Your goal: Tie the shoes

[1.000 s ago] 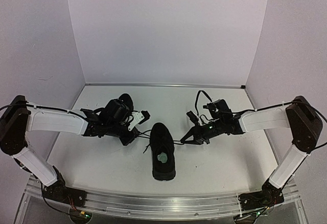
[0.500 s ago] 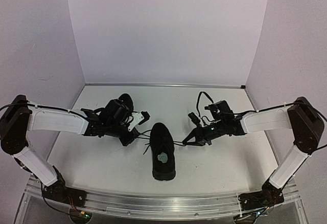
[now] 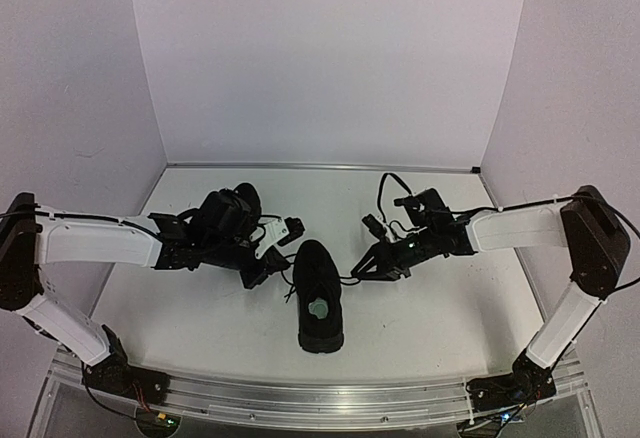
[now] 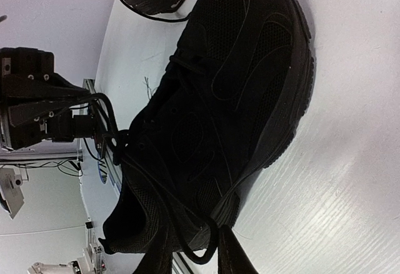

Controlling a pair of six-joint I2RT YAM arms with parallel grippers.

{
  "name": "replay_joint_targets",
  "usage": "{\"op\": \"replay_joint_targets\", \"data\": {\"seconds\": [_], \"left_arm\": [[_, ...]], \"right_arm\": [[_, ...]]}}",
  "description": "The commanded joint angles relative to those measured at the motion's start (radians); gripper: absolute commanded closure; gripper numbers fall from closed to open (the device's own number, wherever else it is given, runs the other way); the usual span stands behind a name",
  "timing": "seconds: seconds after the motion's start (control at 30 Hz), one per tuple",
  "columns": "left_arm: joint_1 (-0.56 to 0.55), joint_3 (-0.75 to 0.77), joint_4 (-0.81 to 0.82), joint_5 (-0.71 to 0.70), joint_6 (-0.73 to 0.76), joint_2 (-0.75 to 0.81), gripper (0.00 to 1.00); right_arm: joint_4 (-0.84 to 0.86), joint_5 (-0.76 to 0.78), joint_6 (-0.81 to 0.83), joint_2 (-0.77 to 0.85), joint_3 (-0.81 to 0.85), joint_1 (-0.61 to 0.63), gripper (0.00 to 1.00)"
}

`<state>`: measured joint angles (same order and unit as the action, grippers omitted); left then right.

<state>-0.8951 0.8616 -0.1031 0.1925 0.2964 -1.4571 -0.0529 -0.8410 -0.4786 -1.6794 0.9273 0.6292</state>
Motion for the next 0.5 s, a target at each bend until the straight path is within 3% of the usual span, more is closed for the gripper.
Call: {"op": "replay_joint_targets", "data": {"seconds": [0.0,0.33,0.4,0.47], "left_arm": [[-0.009,-0.006,0.048,0.048,0.016,0.064,1.0],[-0.008,0.021,-0.026,-0.228,-0.041,0.028,1.0],[-0.008,0.04,-0.054,-0.246,-0.05,-0.003,0.99],[-0.007,0.04,-0.062,-0.238,-0.058,-0.013,0.98]], "right_arm": [[-0.06,0.02,0.044,0.023,0.03,0.006,0.76],[-0.08,0.024,0.062,0.027,0.002,0.006,0.79],[-0.082,0.013,0.067,0.022,0.002,0.006,0.76],[-0.083,0.009,0.072,0.027,0.003,0.007,0.66]]}}
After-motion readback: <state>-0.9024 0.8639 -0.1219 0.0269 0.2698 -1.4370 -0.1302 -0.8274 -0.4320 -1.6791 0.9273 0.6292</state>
